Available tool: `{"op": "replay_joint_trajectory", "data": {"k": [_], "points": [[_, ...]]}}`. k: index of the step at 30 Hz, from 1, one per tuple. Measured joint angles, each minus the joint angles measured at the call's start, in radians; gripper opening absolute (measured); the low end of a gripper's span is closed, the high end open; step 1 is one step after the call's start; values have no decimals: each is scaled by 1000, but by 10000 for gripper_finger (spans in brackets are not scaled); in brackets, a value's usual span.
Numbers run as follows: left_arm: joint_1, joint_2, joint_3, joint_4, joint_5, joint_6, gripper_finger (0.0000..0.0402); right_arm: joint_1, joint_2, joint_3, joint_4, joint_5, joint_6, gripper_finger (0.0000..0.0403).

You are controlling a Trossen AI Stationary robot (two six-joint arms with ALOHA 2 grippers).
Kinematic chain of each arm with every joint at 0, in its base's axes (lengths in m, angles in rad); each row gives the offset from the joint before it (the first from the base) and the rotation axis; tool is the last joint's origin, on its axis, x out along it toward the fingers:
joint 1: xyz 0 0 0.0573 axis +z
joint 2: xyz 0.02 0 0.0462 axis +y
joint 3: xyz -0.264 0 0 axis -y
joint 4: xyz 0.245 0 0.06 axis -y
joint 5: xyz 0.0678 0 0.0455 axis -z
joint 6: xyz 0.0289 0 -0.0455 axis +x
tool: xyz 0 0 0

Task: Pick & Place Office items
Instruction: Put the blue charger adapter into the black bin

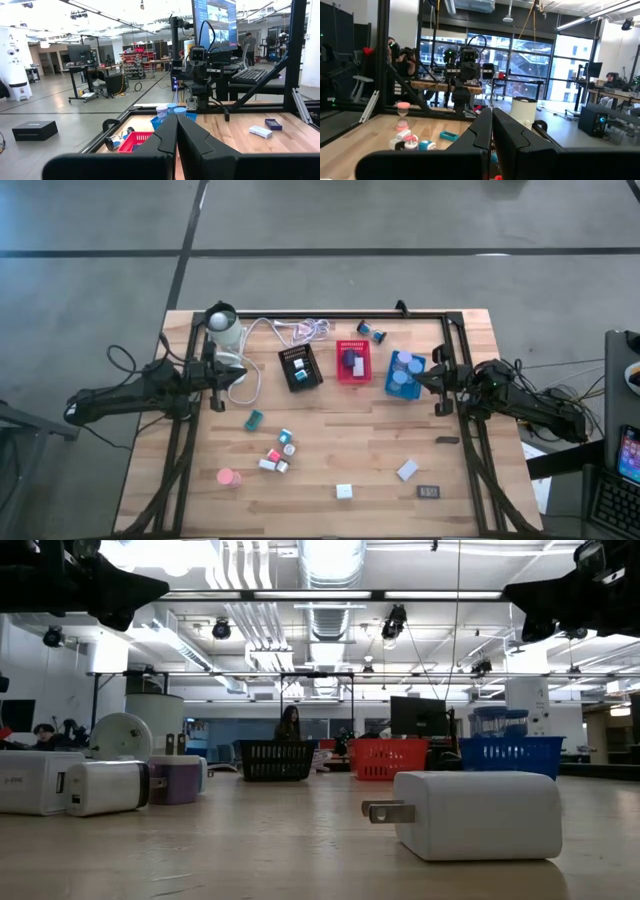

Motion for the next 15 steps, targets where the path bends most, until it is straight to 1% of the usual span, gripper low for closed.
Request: {"op": "replay_joint_trajectory", "data": {"k": [3,8,12,15], "points": [[0,0,0,0,0,-1,12,0,0,0,0,0,0,8],[0,25,4,-7,5,-77,10,0,0,0,0,0,-3,8],[-2,105,49,41,44,-96,4,0,0,0,0,0,-13,8],[-3,205,88,41,78,-88,5,0,0,0,3,0,-12,8]]}}
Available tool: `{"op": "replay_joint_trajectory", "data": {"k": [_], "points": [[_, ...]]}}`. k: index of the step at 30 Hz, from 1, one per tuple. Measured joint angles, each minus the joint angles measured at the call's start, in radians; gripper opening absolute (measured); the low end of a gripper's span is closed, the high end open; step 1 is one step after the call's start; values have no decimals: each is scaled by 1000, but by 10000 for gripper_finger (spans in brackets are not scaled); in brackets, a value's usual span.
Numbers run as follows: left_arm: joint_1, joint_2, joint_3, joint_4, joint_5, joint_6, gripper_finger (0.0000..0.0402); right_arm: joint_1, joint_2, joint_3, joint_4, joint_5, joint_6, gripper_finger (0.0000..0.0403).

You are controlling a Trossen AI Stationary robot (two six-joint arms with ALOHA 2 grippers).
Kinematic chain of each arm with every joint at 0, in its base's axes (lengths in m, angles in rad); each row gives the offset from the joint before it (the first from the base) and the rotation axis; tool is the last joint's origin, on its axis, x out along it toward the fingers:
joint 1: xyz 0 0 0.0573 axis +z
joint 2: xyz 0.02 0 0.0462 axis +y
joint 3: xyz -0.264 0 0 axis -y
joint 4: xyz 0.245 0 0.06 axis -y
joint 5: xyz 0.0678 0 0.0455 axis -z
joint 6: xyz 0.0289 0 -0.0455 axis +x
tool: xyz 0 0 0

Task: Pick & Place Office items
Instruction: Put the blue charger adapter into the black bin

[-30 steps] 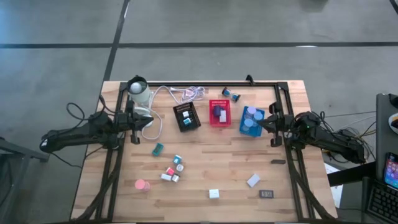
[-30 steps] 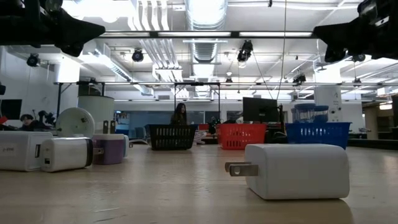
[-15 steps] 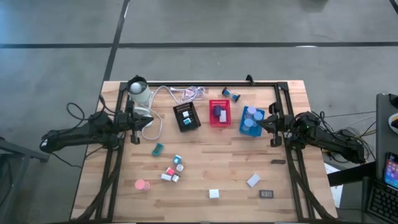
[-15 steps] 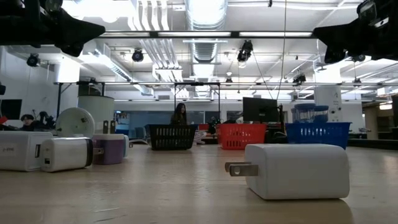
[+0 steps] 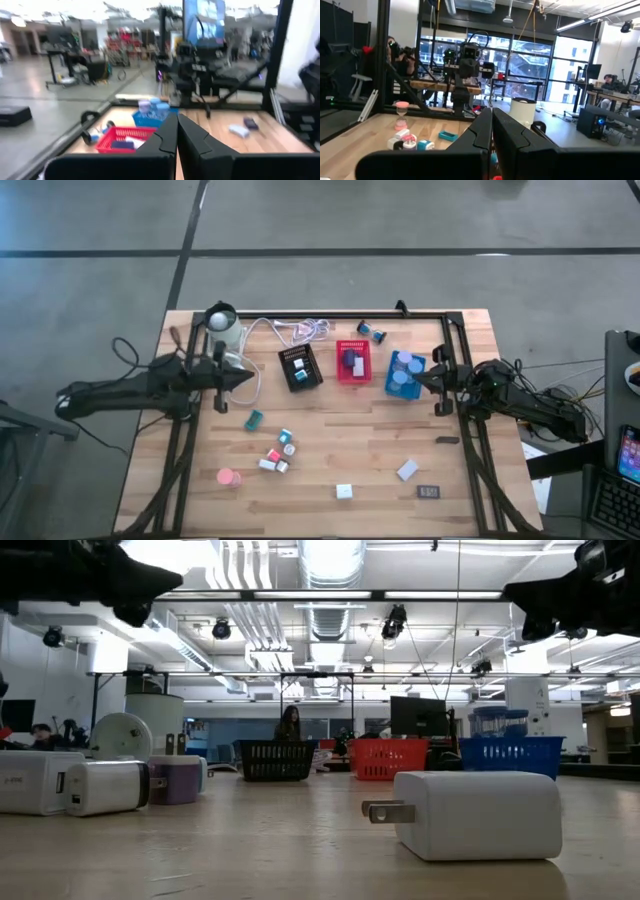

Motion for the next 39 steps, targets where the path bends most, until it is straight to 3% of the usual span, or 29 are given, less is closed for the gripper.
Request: {"op": "replay_joint_trajectory", "data": {"k": [8,12,19,24,35,39], "points": [[-3,276,210,-54,171,17,10,0,0,8,46,0,-3,8],[-3,395,349,-219,218,10,19,0,0,9,42,0,2,8],[-38,604,571,-541,199,-76,39,0,2,9,33,0,9,8],[-105,735,646,-645,116,-65,81,0,13,9,28,-2,16,8],[-222,946,730,-759,116,-57,220,0,25,8,16,-2,42,8],[-249,994,733,-769,116,-20,255,0,26,8,16,-2,42,8]]}}
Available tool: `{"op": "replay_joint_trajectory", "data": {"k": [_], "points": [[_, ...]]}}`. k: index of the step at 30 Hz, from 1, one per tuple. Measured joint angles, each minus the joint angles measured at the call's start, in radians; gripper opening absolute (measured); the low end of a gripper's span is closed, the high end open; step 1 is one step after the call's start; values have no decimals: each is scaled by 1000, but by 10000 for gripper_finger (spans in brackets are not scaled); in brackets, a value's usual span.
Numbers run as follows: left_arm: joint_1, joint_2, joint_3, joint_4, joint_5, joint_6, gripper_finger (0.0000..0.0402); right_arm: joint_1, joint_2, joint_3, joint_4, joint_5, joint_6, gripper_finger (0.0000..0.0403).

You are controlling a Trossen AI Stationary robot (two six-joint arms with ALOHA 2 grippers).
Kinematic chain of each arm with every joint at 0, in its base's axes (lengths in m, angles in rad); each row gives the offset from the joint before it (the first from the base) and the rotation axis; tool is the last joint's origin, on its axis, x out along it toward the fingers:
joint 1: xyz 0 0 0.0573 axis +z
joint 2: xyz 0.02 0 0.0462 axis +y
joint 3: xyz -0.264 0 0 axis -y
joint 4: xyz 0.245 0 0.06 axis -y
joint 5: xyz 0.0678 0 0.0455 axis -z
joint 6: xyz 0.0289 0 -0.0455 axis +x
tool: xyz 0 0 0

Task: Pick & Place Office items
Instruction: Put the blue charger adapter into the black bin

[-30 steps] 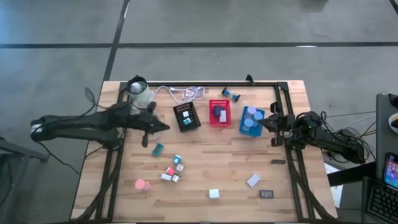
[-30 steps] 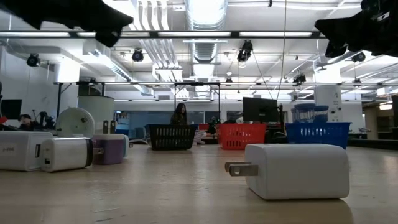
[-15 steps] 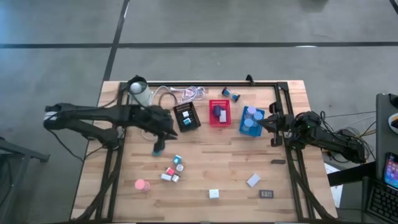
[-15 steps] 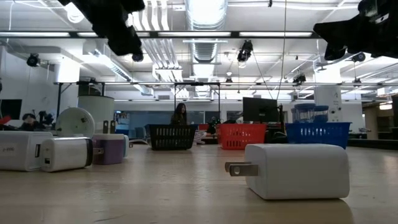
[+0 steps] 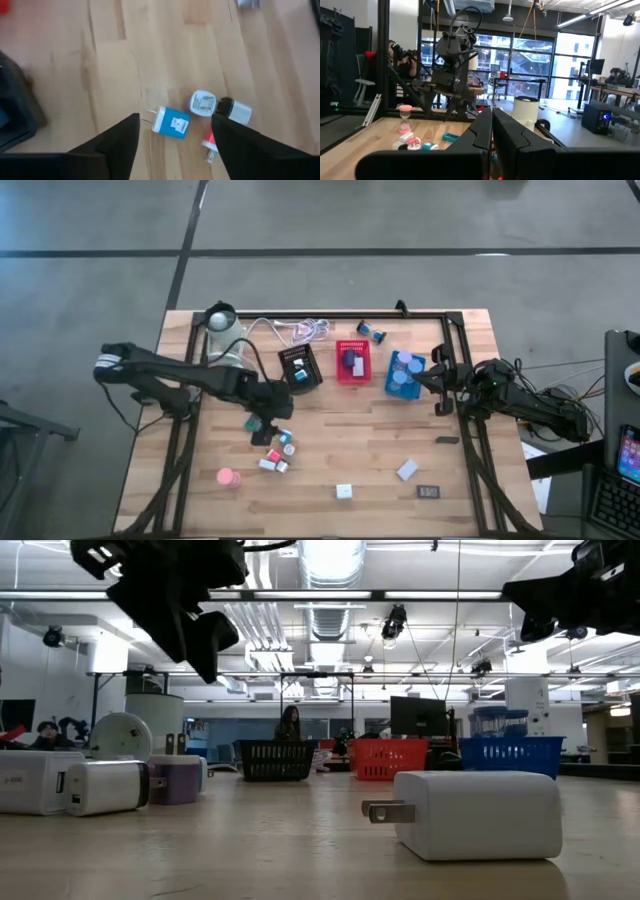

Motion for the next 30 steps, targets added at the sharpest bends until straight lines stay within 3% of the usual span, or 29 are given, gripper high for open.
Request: {"op": "replay_joint_trajectory", "data": {"k": [7,16,30], "points": [[-18,74,0,7,-6,37,278,0,0,-2,-5,0,-6,8],[-31,174,0,18,-19,71,280,0,0,-5,-13,1,-12,8],[-58,207,-2,33,-71,129,280,0,0,-6,-13,1,-19,8]]}}
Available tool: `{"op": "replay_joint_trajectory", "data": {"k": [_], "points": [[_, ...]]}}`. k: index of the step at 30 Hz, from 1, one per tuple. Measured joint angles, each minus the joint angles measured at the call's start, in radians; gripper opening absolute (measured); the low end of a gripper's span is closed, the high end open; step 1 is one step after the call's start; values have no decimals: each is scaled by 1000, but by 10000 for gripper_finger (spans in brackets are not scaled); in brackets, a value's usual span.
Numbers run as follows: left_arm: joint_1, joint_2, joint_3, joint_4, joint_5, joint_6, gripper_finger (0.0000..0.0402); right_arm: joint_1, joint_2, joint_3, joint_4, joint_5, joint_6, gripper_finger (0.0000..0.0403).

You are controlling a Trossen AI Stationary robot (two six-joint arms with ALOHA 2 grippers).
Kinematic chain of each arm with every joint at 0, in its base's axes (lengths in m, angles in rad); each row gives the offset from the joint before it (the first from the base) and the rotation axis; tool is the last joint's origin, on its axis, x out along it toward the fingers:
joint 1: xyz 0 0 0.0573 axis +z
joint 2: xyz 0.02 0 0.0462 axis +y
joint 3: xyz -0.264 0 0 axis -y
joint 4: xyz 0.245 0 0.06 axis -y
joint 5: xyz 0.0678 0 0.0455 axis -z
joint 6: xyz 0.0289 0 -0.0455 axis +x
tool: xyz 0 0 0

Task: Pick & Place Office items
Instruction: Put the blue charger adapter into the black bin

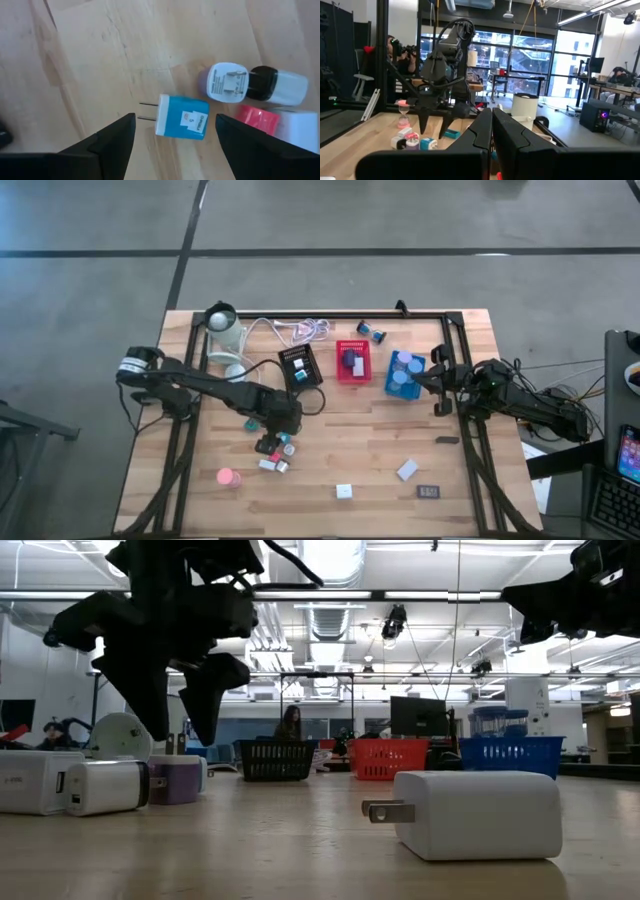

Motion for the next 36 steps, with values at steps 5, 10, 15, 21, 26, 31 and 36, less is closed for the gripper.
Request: {"op": "replay_joint_trajectory", "data": {"k": [5,10,15,21,26,31,36], "points": [[-18,0,-7,1,-8,5,280,0,0,0,0,0,0,8],[-27,1,-31,31,-7,5,280,0,0,0,0,0,0,8],[-27,3,-46,58,-8,6,280,0,0,0,0,1,0,8],[-27,3,-53,71,-8,6,280,0,0,0,0,1,0,8],[-27,3,-56,72,-8,15,280,0,0,0,0,1,0,8],[-27,3,-84,88,-26,41,280,0,0,0,0,1,0,8],[-27,2,-87,106,-44,45,280,0,0,0,0,1,0,8]]}}
